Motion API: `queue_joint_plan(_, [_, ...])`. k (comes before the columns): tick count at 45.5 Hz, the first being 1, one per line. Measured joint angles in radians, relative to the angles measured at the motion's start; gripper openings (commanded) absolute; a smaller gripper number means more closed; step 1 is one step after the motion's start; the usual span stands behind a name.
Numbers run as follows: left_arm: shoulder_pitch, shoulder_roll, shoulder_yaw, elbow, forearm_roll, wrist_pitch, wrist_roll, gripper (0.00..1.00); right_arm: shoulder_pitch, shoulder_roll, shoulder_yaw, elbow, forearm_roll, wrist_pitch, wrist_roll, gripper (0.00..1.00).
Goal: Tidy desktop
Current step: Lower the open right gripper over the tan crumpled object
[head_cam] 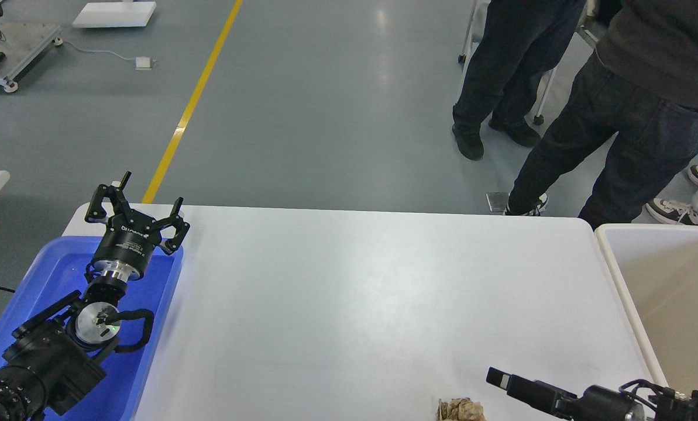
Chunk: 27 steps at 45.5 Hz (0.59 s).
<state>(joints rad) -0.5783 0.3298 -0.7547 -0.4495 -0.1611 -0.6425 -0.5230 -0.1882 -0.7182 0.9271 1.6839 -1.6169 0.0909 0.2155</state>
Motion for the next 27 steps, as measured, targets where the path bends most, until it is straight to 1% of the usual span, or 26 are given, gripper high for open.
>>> queue_joint_plan(11, [0.0, 0.0, 0.0, 0.0, 0.0, 0.0, 0.0, 1.0, -0.053, 0.126, 0.018, -0.031, -0.104, -0.059, 0.026, 0.99])
queue_joint_plan(19, [0.0, 0.0, 0.0, 0.0, 0.0, 0.0, 0.0, 1.0, -0.064, 0.185, 0.022, -0.07, -0.188, -0.103, 0.051, 0.99])
queue_joint_plan(27, [0.0, 0.0, 0.0, 0.0, 0.0, 0.0, 0.0, 1.0, -0.063, 0.217, 0.024, -0.105, -0.254, -0.135, 0.07, 0.99])
